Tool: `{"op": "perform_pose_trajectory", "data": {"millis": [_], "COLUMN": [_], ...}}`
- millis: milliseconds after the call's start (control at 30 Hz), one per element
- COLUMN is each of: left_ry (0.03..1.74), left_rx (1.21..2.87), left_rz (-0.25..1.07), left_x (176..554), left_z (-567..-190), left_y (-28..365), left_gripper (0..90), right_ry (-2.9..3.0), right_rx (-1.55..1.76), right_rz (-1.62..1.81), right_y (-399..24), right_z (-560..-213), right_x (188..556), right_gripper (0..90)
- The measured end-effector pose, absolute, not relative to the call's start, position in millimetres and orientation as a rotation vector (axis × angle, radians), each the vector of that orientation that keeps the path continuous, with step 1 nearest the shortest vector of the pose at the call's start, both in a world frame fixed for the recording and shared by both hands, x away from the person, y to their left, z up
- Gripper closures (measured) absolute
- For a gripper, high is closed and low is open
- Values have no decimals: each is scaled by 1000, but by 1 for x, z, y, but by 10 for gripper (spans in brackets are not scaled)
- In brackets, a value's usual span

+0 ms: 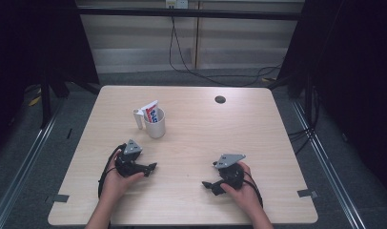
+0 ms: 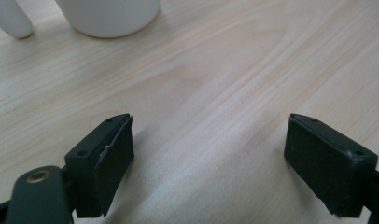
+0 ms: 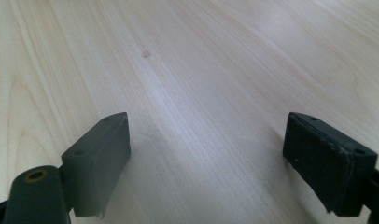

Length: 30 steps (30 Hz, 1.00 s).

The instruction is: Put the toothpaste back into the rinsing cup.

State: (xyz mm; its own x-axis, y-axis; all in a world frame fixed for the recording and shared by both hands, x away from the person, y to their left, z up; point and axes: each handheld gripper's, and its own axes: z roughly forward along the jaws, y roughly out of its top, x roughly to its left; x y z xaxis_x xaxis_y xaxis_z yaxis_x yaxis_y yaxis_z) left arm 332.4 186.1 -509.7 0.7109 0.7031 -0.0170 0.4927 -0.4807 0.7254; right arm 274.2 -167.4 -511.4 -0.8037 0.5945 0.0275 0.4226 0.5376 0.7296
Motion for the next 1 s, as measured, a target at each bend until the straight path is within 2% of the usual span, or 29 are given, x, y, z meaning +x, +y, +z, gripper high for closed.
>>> {"op": "perform_pose_trajectory", "data": {"millis": [1000], "left_ry": [924], "left_rx": [2170], "left_rz": [376], "left_x": [329], "left_z": [-510], "left_y": [184], "left_gripper": [147], "right_ry": [2549], "right_rx": [855], "right_rz": [1120], "right_y": [-167], "right_z": [-511], "right_x": [274], "right_gripper": [148]}}
